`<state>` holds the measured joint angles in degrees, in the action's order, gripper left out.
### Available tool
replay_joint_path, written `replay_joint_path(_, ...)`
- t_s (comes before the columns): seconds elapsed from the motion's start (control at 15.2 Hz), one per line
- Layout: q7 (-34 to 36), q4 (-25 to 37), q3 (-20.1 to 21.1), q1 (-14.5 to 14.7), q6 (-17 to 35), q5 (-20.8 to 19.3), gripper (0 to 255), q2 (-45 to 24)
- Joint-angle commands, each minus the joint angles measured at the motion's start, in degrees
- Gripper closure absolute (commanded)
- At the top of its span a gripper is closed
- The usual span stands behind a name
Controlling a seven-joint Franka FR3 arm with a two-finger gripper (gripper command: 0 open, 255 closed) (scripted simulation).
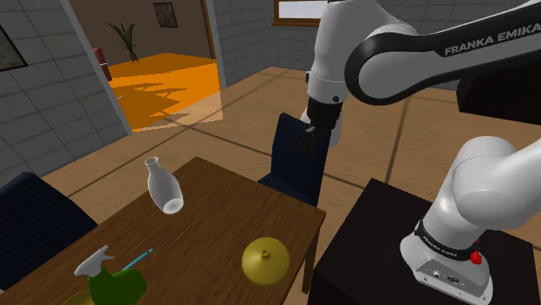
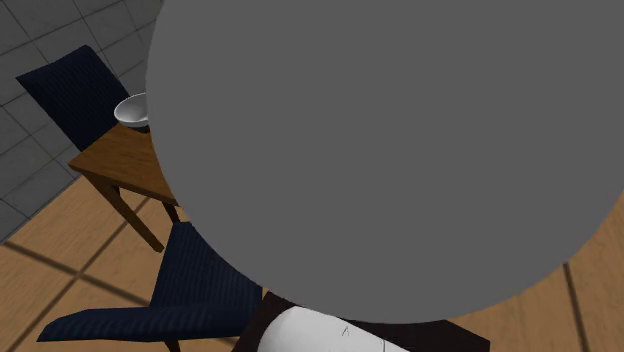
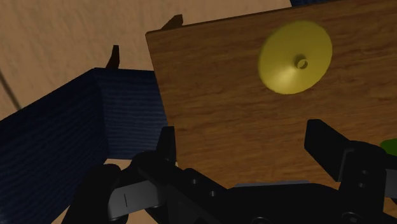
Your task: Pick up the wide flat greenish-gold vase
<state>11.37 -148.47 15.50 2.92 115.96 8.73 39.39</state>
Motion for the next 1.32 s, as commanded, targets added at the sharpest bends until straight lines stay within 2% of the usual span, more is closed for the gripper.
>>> replay_joint_path(0.0,2.1,-0.9,2.3,0.5,3.6,0.9,0,-2.7)
replay_joint_path(0.4,8.5,-2.1,9.0,0.8,14.7,1.6,0,-12.9)
replay_joint_path(0.73,15.7,-0.8,15.2,-0.8,23.8,-1.5,0,-23.9)
replay_joint_path(0.99,24.7,1.7,19.7,-3.1,30.2,-9.2,0,-34.2)
replay_joint_path(1.12,30.8,3.5,21.1,-3.8,32.6,-15.6,0,-40.0)
replay_joint_path(1.25,37.5,5.8,20.7,-3.0,34.3,-22.9,0,-45.9)
